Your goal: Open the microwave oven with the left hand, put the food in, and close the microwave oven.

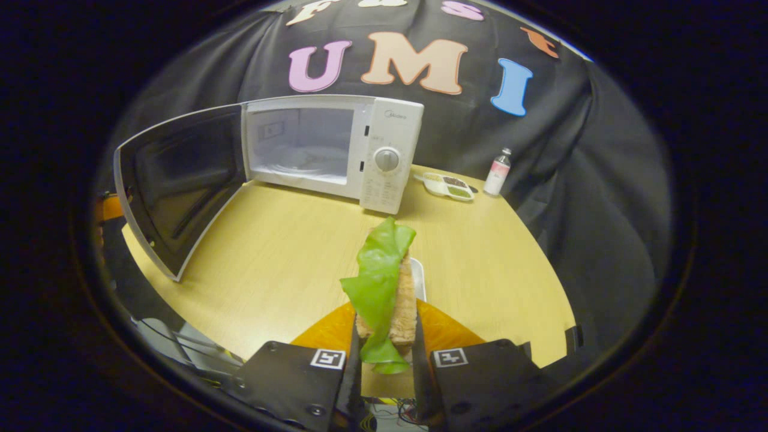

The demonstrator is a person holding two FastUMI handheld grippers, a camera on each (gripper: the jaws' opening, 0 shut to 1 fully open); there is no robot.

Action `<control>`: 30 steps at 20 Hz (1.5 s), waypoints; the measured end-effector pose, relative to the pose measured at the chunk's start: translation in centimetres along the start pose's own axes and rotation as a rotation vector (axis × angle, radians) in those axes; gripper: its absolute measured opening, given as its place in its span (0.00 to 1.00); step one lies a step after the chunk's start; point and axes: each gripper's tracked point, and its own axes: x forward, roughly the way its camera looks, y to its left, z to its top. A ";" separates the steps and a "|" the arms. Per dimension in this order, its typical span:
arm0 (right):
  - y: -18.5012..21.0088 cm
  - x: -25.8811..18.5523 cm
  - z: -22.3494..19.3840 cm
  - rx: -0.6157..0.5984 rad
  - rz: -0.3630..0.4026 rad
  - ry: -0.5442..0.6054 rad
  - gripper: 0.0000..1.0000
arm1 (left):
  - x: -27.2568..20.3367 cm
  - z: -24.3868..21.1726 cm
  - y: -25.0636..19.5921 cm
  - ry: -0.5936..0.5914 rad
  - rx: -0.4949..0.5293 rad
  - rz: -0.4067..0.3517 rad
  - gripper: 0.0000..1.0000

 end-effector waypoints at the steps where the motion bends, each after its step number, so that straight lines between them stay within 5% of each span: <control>1: -0.2 -0.3 0.3 -0.004 0.000 -0.005 0.39 | -0.1 0.1 0.2 -0.004 0.004 0.008 0.74; 5: -0.5 -0.9 2.5 -0.034 -0.003 -0.037 0.39 | -1.0 1.3 0.8 -0.025 0.067 0.044 0.88; 11: 0.0 -1.9 8.7 -0.066 0.013 -0.124 0.39 | -3.2 2.8 0.5 -0.080 0.149 0.042 0.89; 18: 5.9 -1.1 15.3 -0.028 0.137 -0.189 0.38 | -6.0 4.4 1.1 -0.129 0.160 0.050 0.89; 22: 10.5 0.9 17.4 0.072 0.235 -0.174 0.38 | -8.1 6.3 2.4 -0.174 0.135 0.097 0.89; 27: 14.9 5.2 19.2 0.396 0.328 -0.097 0.32 | -10.1 8.6 3.6 -0.227 0.010 0.147 0.90; 30: 16.2 8.1 20.7 0.556 0.349 -0.071 0.38 | -11.0 10.0 3.2 -0.274 -0.055 0.135 0.90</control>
